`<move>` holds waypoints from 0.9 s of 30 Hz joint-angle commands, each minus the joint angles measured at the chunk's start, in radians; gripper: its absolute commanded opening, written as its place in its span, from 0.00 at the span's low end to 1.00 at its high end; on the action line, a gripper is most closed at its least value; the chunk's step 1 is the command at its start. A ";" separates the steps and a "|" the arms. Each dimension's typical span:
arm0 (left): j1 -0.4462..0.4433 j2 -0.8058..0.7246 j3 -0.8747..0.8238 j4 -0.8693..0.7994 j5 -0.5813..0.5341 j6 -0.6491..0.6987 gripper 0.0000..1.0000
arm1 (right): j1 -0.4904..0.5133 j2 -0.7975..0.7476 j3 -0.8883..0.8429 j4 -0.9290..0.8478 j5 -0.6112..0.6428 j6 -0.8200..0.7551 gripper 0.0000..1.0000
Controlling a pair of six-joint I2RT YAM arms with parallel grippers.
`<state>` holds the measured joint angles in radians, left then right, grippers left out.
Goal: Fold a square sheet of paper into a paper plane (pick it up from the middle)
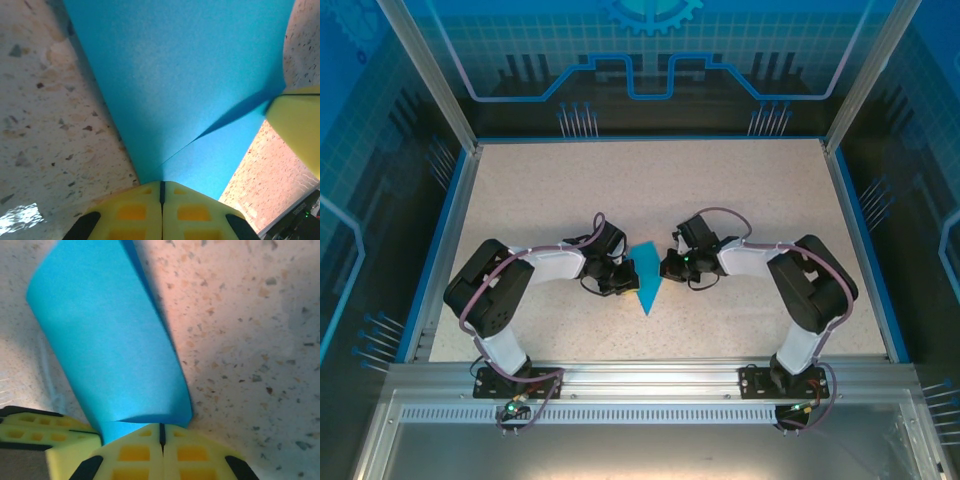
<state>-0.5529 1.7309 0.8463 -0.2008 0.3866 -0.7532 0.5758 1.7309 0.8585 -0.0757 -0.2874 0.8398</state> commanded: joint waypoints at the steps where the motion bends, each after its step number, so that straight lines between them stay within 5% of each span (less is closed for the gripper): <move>1: -0.005 -0.008 0.005 -0.064 -0.044 0.020 0.03 | -0.008 -0.065 0.016 -0.029 0.031 -0.020 0.00; 15: -0.005 -0.014 0.010 -0.068 -0.045 0.022 0.03 | -0.013 0.059 0.075 -0.097 0.036 -0.049 0.00; 27: -0.005 -0.021 0.014 -0.068 -0.045 0.025 0.03 | 0.006 -0.085 0.042 -0.065 -0.005 -0.070 0.01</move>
<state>-0.5529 1.7267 0.8490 -0.2123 0.3782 -0.7525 0.5755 1.6726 0.9157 -0.1452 -0.2520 0.7910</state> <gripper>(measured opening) 0.035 0.022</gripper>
